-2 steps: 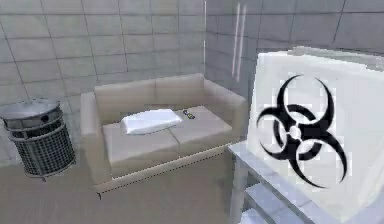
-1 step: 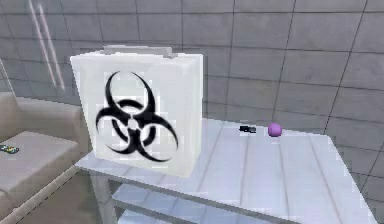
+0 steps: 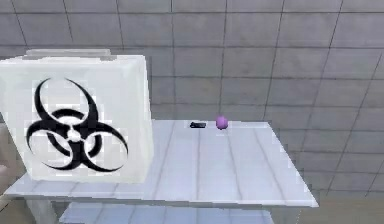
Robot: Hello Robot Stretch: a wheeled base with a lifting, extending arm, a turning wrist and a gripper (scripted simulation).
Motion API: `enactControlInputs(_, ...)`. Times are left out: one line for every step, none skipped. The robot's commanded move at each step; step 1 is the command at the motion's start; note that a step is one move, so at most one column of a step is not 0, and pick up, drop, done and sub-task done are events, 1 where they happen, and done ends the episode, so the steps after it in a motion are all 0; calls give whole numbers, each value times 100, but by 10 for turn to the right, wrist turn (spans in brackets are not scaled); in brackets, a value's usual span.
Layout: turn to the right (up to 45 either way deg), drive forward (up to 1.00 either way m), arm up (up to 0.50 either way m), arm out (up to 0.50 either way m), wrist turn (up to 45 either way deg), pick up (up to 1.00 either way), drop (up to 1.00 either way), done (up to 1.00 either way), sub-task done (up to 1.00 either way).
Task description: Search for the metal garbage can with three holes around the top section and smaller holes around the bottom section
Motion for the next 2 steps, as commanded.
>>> enactControlInputs(0, 10, 0, 0, 0, 0, 0, 0, 0)
enactControlInputs(-330, 0, 0, 0, 0, 0, 0, 0, 0)
